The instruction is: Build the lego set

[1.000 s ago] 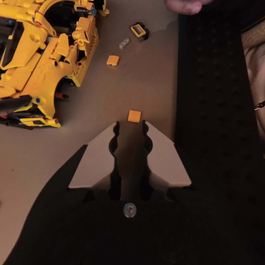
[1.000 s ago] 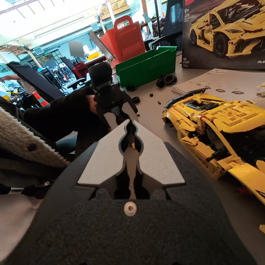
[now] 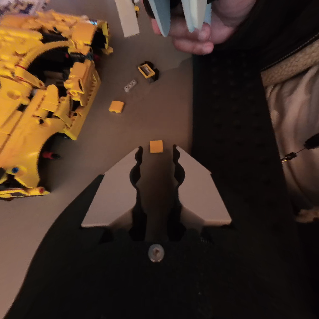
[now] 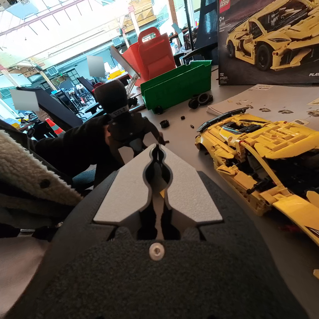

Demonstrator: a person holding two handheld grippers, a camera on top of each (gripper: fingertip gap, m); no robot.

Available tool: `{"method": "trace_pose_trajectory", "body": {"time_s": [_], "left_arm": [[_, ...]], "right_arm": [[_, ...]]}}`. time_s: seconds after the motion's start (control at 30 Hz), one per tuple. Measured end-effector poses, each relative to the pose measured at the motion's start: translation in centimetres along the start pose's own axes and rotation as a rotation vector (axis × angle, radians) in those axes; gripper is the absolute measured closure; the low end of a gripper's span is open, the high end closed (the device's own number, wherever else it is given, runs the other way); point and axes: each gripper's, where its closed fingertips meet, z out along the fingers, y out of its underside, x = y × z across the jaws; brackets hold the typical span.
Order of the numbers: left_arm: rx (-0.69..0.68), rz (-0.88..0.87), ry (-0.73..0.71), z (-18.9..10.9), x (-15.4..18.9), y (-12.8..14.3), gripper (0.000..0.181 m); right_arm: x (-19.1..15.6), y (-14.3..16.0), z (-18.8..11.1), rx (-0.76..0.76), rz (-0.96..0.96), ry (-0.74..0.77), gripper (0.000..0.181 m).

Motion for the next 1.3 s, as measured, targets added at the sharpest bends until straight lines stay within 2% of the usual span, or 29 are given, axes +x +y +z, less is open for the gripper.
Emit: {"method": "trace_pose_trajectory", "body": {"time_s": [0.23, 0.33, 0.47, 0.57, 0.67, 0.77, 0.83, 1.07, 1.3], "left_arm": [[-0.071, -0.023, -0.008, 1.2, -0.4, 0.8, 0.143], [-0.073, 0.001, -0.029, 1.3, -0.4, 0.7, 0.165], [-0.060, 0.011, -0.097, 1.7, -0.8, 0.1, 0.165], [0.035, -0.045, -0.261, 1.0, -2.4, -2.2, 0.165], [0.058, -0.160, -0.404, 0.1, -3.4, -3.2, 0.165], [0.060, -0.074, -0.528, -0.5, -3.8, -3.6, 0.165], [0.085, -0.030, -0.546, -0.6, -3.6, -4.1, 0.165], [0.169, -0.017, -0.534, -1.4, -3.2, -5.1, 0.165], [0.115, 0.008, -0.579, -1.1, -3.6, -4.6, 0.165]], "right_arm": [[0.3, -0.2, -0.2, 0.014, 0.018, 0.004, 0.181], [0.3, -0.1, -0.1, 0.003, 0.000, 0.016, 0.181], [0.8, 0.2, 0.0, -0.027, -0.065, 0.086, 0.181], [1.6, 0.7, 0.0, -0.078, -0.170, 0.211, 0.181], [2.0, 1.6, 0.2, -0.182, -0.409, 0.383, 0.181], [1.8, 2.4, 0.7, -0.265, -0.686, 0.540, 0.181], [1.5, 3.0, 1.1, -0.301, -0.792, 0.598, 0.181], [1.3, 2.8, 1.6, -0.298, -0.861, 0.646, 0.181], [1.5, 3.0, 1.7, -0.326, -0.907, 0.682, 0.181]]}}
